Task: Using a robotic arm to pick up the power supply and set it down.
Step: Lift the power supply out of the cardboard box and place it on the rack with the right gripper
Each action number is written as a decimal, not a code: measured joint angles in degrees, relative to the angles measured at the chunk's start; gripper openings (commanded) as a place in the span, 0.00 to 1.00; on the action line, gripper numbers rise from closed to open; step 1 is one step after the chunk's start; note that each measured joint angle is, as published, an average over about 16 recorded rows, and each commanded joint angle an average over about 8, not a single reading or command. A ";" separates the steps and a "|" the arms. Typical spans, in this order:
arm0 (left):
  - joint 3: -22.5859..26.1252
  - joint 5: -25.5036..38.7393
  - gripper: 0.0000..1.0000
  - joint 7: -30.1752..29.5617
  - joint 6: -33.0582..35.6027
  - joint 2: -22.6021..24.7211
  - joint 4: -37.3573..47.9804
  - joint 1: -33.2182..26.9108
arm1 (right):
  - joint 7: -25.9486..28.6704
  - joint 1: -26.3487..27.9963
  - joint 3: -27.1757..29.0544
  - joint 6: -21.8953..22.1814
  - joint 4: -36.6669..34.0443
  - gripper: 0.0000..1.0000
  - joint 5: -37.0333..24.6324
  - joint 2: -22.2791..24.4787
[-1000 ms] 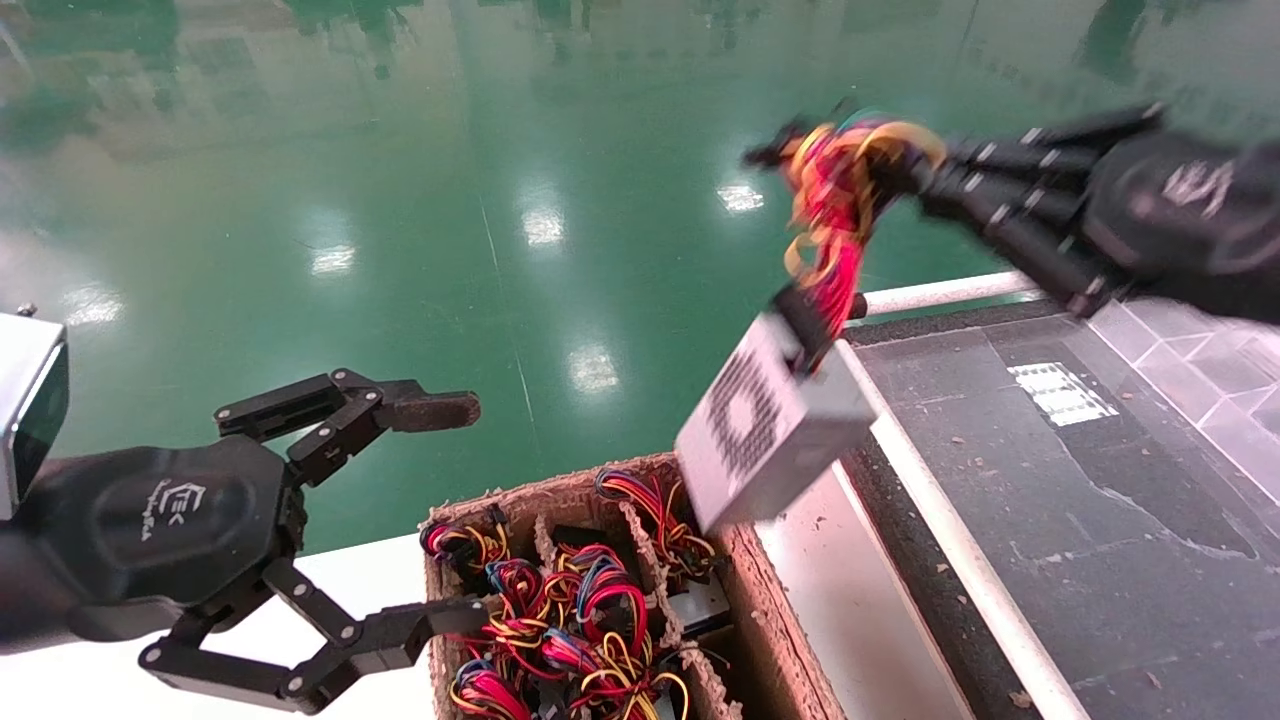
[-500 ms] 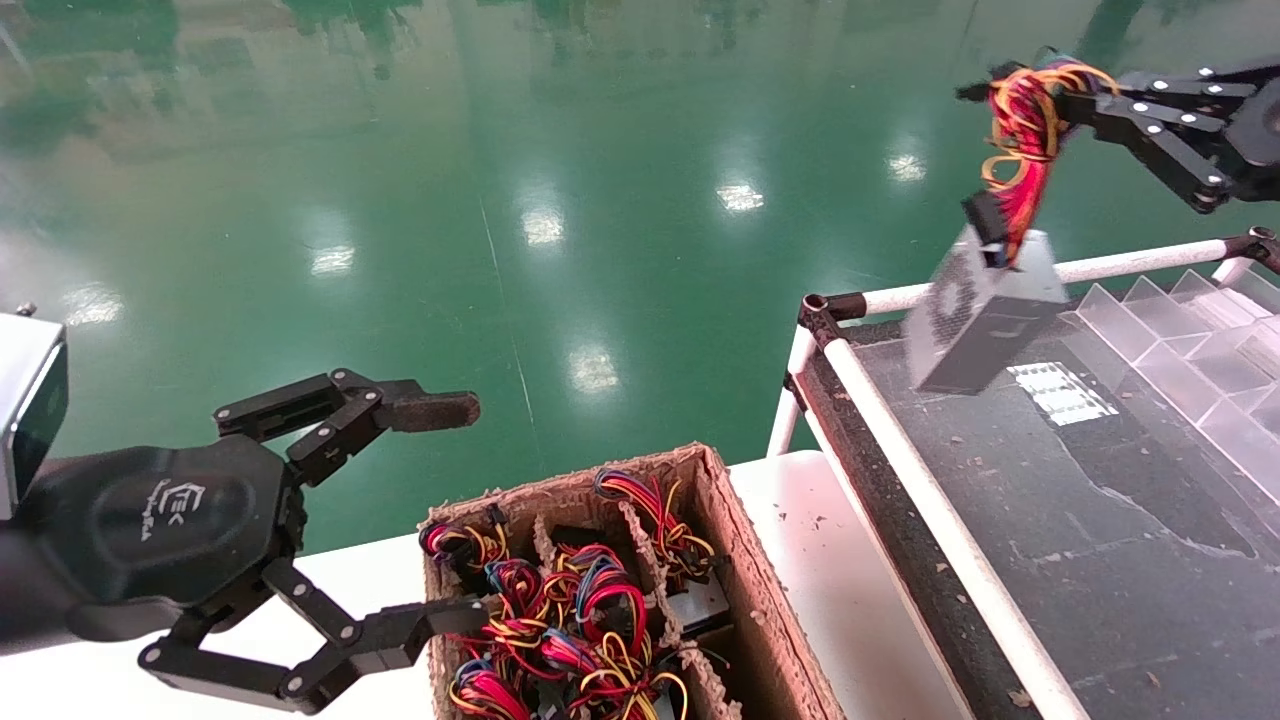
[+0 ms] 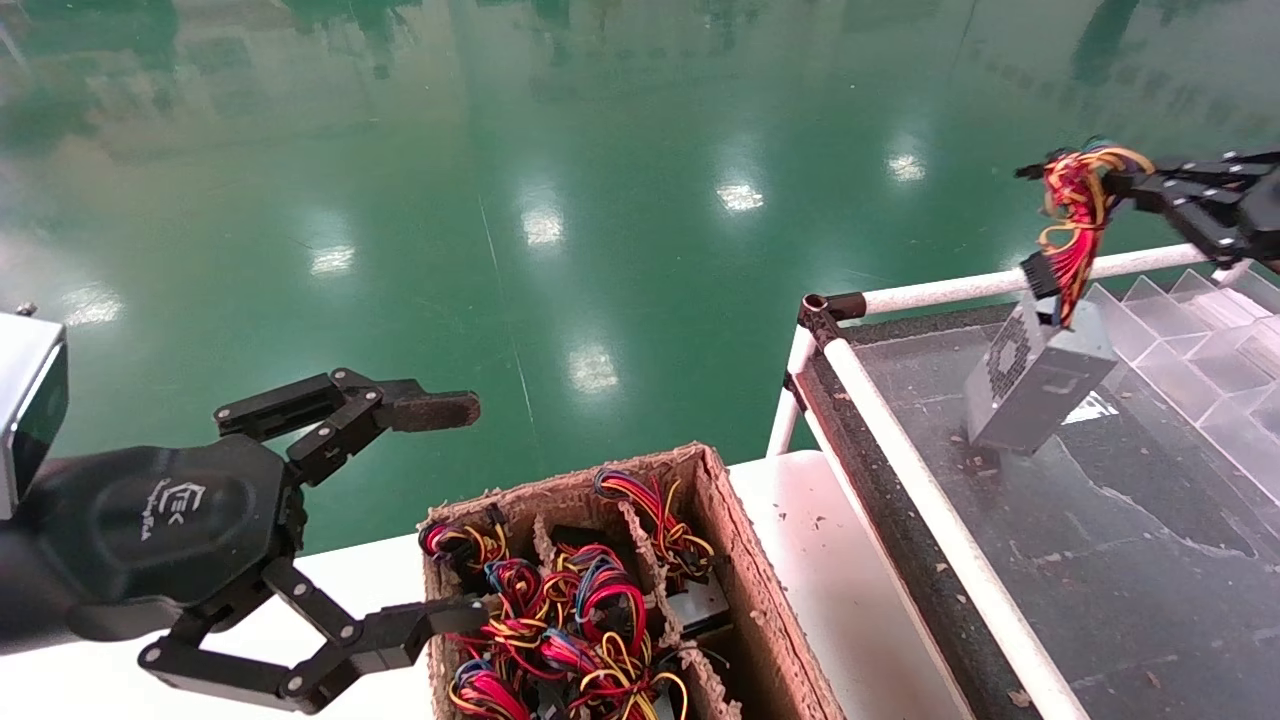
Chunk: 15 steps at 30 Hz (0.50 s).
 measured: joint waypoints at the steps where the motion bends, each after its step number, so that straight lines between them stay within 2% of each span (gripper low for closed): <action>1: 0.00 0.00 1.00 0.00 0.00 0.00 0.00 0.00 | -0.51 0.38 -0.16 0.41 -0.85 0.00 -0.27 -0.60; 7: 0.00 0.00 1.00 0.00 0.00 0.00 0.00 0.00 | -3.13 2.47 -1.02 3.92 -4.75 0.00 -1.71 -4.68; 15: 0.00 0.00 1.00 0.00 0.00 0.00 0.00 0.00 | -5.15 4.41 -1.80 10.87 -8.30 0.00 -3.11 -10.52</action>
